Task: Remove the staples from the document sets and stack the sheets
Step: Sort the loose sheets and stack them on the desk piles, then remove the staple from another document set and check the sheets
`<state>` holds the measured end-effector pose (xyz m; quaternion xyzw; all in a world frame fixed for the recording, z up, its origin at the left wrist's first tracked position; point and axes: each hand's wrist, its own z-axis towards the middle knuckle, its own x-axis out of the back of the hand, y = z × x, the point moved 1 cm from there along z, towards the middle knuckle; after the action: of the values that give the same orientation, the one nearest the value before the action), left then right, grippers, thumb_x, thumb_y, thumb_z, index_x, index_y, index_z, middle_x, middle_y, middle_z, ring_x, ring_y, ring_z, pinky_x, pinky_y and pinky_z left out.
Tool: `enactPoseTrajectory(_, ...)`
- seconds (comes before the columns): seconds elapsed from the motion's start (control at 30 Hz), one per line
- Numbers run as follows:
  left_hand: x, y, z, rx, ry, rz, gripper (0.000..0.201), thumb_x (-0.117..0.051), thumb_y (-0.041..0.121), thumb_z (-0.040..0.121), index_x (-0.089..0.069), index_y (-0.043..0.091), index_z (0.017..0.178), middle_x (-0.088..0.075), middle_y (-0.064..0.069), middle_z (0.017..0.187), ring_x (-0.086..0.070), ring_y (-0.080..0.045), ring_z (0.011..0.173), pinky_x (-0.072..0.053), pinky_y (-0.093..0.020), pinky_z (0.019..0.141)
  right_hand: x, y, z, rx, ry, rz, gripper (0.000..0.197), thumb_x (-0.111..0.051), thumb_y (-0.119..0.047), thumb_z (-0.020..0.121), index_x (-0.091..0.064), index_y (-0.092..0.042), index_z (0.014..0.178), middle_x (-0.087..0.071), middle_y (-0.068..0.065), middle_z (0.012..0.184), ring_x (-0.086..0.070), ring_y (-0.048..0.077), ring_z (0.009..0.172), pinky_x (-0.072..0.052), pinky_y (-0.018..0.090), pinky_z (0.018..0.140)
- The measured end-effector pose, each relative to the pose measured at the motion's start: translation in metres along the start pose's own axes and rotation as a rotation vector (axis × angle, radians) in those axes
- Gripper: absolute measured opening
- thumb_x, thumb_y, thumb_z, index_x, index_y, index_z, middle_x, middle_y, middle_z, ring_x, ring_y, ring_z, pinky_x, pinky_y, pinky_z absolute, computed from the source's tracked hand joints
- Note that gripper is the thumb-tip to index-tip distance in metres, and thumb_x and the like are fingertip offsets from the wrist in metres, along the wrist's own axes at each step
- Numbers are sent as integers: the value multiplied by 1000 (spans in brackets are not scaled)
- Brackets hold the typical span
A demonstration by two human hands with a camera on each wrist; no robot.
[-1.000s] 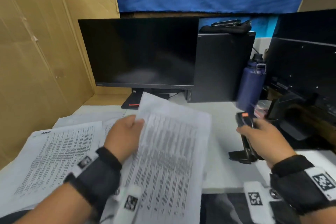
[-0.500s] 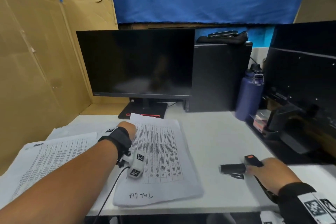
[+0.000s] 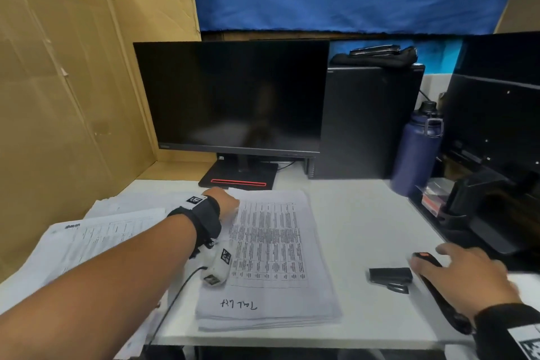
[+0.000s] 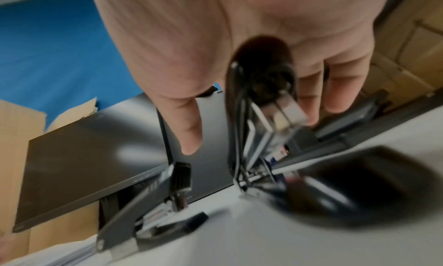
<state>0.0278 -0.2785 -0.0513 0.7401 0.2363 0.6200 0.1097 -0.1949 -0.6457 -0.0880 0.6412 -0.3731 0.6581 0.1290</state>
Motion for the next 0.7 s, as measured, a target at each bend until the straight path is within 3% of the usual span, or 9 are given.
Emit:
enactPoseTrajectory(0.07, 16, -9, 3, -94, 23, 210, 42, -59, 41, 99, -64, 5, 120, -67, -8, 107, -66, -28, 96, -57, -34, 83, 7, -7, -2, 32, 93, -33, 73, -46, -83, 74, -50, -40, 133, -45, 5, 144, -38, 34, 131, -43, 53, 104)
enactPoseTrajectory(0.13, 38, -26, 3, -161, 52, 435, 44, -58, 45, 97, -70, 6, 113, -64, -3, 92, -62, -24, 88, -48, -31, 75, 12, -13, -8, 91, 166, -21, 76, -40, -87, 67, -55, -43, 126, -47, 4, 142, -40, 33, 130, -41, 53, 105)
enactPoseTrajectory(0.2, 64, -60, 0, -137, 47, 610, 41, -58, 45, 96, -70, 9, 113, -65, -4, 97, -62, -25, 93, -45, -31, 77, 8, -21, -11, 171, 193, 36, 79, -35, -91, 58, -59, -44, 117, -52, 1, 136, -44, 31, 127, -42, 55, 104)
enactPoseTrajectory(0.3, 98, -119, -10, 37, 21, 816, 36, -58, 39, 95, -71, 13, 116, -69, -6, 108, -67, -24, 104, -52, -28, 83, 4, -39, -24, 266, 160, 63, 68, -39, -91, 59, -58, -49, 110, -54, -4, 132, -50, 28, 122, -43, 52, 105)
enactPoseTrajectory(0.4, 117, -180, -10, 158, -43, 821, 38, -69, 52, 87, -72, 18, 104, -71, -1, 104, -66, -19, 91, -51, -23, 80, -1, -58, -41, 351, 126, -12, 63, -47, -84, 65, -57, -50, 117, -51, -10, 136, -44, 24, 127, -40, 47, 108)
enactPoseTrajectory(0.43, 119, -200, -6, 181, -33, 783, 51, -71, 62, 80, -71, 18, 105, -72, 0, 106, -68, -19, 94, -53, -24, 83, -4, -63, -48, 367, 107, -38, 59, -51, -81, 69, -55, -51, 120, -47, -12, 139, -40, 22, 129, -39, 45, 108)
enactPoseTrajectory(0.57, 123, -246, 1, 262, 42, 577, 125, -68, 92, 51, -46, 19, 150, -53, -3, 153, -54, -24, 136, -42, -36, 115, -17, -74, -68, 483, 94, -111, 54, -50, -78, 78, -45, -57, 128, -35, -19, 147, -35, 17, 132, -37, 35, 109)
enactPoseTrajectory(0.63, 122, -262, 13, 276, 6, 494, 149, -67, 101, 26, -46, 22, 151, -55, 0, 151, -56, -24, 133, -43, -38, 115, -22, -76, -74, 503, 65, -110, 56, -44, -80, 79, -39, -59, 131, -29, -21, 149, -32, 14, 135, -34, 32, 110)
enactPoseTrajectory(0.7, 123, -277, 27, 332, 20, 393, 162, -76, 93, 14, -39, 17, 152, -57, -2, 147, -58, -26, 129, -48, -40, 109, -26, -76, -75, 527, 65, -105, 59, -43, -82, 78, -35, -60, 133, -24, -22, 151, -27, 11, 139, -32, 31, 111)
